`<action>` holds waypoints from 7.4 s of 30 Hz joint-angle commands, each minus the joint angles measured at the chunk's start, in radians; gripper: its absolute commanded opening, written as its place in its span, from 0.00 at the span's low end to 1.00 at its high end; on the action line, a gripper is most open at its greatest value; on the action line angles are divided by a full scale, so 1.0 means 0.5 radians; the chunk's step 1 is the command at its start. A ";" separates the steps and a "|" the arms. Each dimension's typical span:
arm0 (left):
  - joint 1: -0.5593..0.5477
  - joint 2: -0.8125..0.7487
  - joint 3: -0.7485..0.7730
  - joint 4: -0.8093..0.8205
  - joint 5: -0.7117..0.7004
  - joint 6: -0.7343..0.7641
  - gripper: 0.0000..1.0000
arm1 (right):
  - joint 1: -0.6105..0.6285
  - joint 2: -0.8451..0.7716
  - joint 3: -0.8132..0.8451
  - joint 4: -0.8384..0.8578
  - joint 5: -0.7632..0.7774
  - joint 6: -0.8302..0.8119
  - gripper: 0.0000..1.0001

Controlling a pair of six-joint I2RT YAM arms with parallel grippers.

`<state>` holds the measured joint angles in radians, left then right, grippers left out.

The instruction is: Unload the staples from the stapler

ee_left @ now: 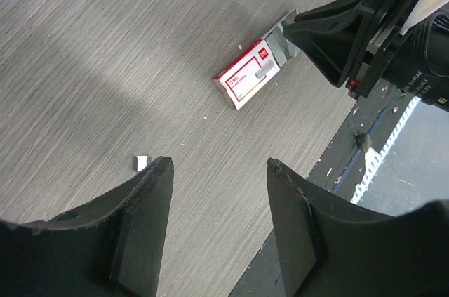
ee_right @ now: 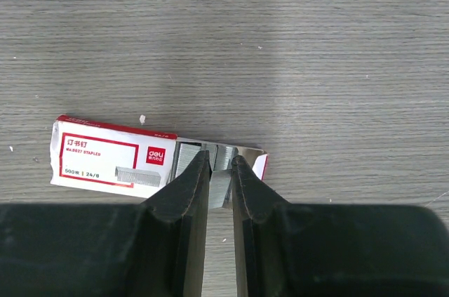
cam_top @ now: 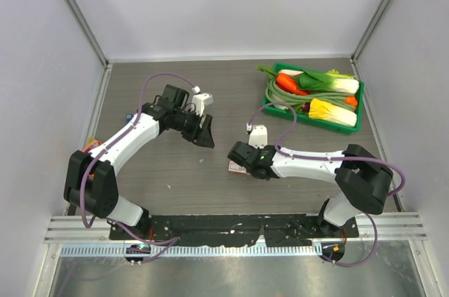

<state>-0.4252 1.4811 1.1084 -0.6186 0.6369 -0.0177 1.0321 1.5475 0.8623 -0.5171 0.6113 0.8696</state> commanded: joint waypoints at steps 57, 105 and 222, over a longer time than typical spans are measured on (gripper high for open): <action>-0.285 0.050 -0.035 0.099 -0.111 0.146 0.57 | -0.119 -0.628 -0.245 -0.046 -0.115 0.098 0.27; -0.745 0.422 -0.204 0.372 -0.829 0.652 0.52 | -0.984 -0.831 -1.179 1.215 -1.434 0.307 0.24; -0.874 0.686 0.231 0.289 -0.804 0.447 0.50 | -0.748 -0.383 -1.074 1.418 -1.572 0.218 0.37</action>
<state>-0.8639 1.8221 1.2198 -0.5632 0.2577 0.2604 0.6525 1.3479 0.3599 0.2668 -0.1925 0.9928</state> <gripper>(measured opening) 0.500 0.359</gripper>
